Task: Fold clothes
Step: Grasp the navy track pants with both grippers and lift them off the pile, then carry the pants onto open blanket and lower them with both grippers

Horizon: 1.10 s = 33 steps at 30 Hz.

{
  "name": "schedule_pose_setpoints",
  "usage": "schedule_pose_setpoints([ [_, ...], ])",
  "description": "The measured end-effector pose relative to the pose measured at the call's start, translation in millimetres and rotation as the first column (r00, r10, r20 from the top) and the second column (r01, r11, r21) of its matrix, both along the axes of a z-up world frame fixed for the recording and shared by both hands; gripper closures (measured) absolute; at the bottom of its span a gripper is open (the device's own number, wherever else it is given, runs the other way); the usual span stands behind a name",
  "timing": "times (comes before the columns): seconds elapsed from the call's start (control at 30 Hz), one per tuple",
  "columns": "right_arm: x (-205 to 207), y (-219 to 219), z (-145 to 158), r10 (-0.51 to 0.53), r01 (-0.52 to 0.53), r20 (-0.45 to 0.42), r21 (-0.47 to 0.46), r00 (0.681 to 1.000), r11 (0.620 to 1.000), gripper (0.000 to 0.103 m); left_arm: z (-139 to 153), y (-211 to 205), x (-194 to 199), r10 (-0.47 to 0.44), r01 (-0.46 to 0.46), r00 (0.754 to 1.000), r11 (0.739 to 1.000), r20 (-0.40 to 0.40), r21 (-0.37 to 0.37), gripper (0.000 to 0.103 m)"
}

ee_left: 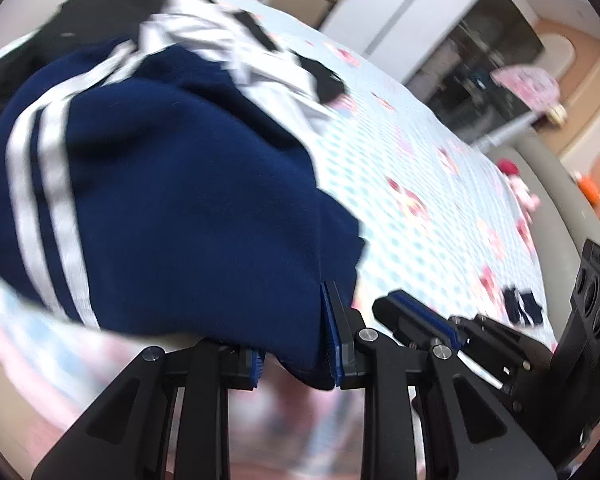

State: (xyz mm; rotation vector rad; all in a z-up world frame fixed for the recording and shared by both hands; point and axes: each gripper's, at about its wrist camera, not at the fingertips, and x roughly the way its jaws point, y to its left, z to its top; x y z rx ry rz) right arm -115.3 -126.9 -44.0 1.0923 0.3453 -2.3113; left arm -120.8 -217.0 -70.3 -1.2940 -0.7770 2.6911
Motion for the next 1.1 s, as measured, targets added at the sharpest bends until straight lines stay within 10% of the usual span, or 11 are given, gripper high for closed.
schedule_pose_setpoints([
  [0.3,-3,41,1,0.008,-0.004,0.071,-0.065,0.997,0.998,0.094,8,32,11,0.024,-0.024,1.000,0.999,-0.009,0.045,0.050],
  [0.43,-7,50,-1,0.040,-0.027,0.120,-0.103,0.992,0.994,0.041,1,2,36,0.179,-0.178,0.984,0.981,-0.006,0.083,0.044],
  [0.57,-8,23,-19,0.081,-0.069,0.152,-0.082,0.985,0.994,0.026,-10,-36,52,0.279,-0.279,0.960,0.952,0.020,0.126,0.039],
  [0.67,-7,3,-33,0.095,-0.086,0.155,-0.066,0.983,0.994,0.033,-27,-54,58,0.320,-0.322,0.947,0.932,0.043,0.164,0.039],
  [0.8,-4,4,-33,-0.002,0.004,0.078,-0.027,0.997,1.000,0.094,-31,-61,70,0.395,-0.396,0.918,0.905,0.038,0.154,0.031],
  [0.97,-5,24,-29,-0.055,0.055,0.027,0.009,0.998,0.998,0.097,-40,-67,49,0.392,-0.392,0.920,0.910,0.034,0.131,0.026],
  [1.1,-8,24,-33,0.006,-0.001,0.142,-0.035,0.990,0.999,0.093,-31,-63,34,0.287,-0.287,0.958,0.951,0.015,0.116,0.073],
])
